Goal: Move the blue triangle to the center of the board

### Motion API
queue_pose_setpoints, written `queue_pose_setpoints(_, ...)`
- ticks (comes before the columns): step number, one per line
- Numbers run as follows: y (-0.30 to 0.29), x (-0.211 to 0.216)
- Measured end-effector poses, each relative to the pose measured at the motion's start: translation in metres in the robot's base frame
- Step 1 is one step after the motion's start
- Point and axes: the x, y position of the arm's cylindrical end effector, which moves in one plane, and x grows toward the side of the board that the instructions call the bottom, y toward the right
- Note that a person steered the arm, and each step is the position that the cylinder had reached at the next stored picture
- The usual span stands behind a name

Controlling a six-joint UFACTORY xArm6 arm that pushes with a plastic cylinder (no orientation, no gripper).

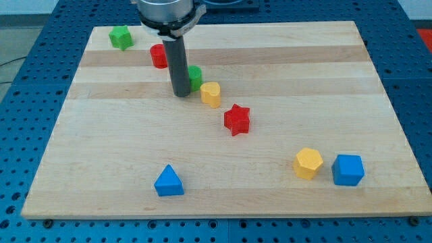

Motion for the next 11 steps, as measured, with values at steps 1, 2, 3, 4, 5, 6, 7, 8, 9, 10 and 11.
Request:
queue_pose_setpoints(1, -0.022, 0.036)
queue_pose_setpoints(2, -0.034, 0.149)
queue_pose_setpoints(3, -0.033, 0.228)
queue_pose_setpoints(4, -0.033, 0.228)
queue_pose_setpoints(5, -0.030, 0.228)
queue_pose_setpoints(6, 0.034, 0.228)
queue_pose_setpoints(7, 0.084, 0.212)
queue_pose_setpoints(8, 0.069, 0.211)
queue_pose_setpoints(9, 0.079, 0.227)
queue_pose_setpoints(10, 0.035, 0.211)
queue_pose_setpoints(11, -0.008, 0.206)
